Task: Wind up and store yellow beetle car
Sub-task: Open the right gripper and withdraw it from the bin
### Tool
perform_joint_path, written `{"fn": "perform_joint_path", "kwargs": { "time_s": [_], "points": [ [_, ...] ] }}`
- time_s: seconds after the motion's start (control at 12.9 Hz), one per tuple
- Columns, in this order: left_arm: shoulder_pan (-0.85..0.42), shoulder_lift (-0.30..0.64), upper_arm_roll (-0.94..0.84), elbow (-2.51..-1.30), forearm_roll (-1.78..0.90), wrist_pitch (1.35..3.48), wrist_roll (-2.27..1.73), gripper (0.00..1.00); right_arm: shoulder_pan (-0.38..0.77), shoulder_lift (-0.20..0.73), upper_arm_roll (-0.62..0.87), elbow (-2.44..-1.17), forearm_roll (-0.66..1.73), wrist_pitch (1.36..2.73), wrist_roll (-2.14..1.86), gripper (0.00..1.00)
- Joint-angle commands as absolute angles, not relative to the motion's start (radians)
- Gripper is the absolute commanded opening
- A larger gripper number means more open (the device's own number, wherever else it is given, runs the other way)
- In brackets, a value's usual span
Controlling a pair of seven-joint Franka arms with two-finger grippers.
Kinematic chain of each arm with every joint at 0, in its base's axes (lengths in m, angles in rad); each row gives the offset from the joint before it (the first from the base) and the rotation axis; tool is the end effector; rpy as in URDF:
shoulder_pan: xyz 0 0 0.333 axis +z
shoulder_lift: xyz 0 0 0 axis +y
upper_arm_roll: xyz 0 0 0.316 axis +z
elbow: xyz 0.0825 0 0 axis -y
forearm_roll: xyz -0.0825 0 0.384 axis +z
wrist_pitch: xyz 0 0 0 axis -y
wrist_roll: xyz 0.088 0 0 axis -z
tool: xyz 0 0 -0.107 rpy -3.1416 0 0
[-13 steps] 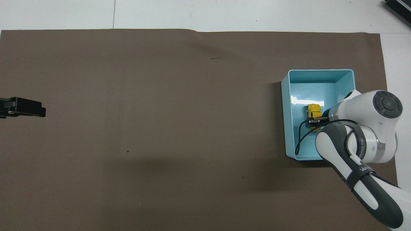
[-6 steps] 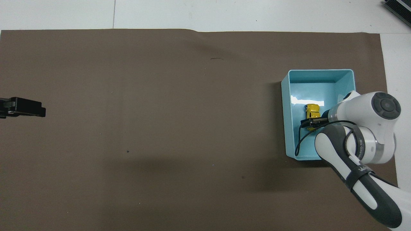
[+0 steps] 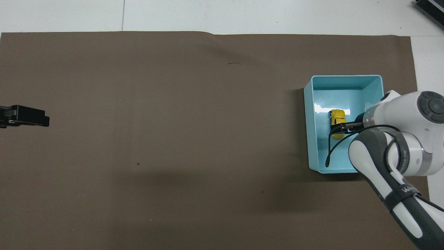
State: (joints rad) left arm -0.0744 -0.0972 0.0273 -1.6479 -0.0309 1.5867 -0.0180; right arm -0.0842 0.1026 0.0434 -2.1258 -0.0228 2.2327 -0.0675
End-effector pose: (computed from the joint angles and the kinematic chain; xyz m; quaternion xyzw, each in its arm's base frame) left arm 0.5248 -0.0273 0.6420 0.9996 -0.0146 0.0174 0.0174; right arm 0.5567 -0.0237 0.3629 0.9998 0.0202 0.0018 0.0069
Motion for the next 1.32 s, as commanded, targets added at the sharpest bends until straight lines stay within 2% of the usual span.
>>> {"fn": "perform_joint_path", "kwargs": {
  "time_s": [0.0,0.7,1.24],
  "points": [
    [-0.069,-0.106,0.025,-1.64,-0.02,1.565,-0.015,1.0,-0.087,0.069,0.051,-2.094,-0.035,2.181,-0.077,1.0],
    [-0.071,-0.106,0.025,-1.64,-0.02,1.565,-0.015,1.0,-0.087,0.046,0.045,-1.743,-0.038,1.763,-0.031,1.0],
    [-0.071,-0.106,0.025,-1.64,-0.02,1.565,-0.015,1.0,-0.089,0.032,0.051,-1.582,-0.018,1.562,-0.029,1.0]
  ]
}}
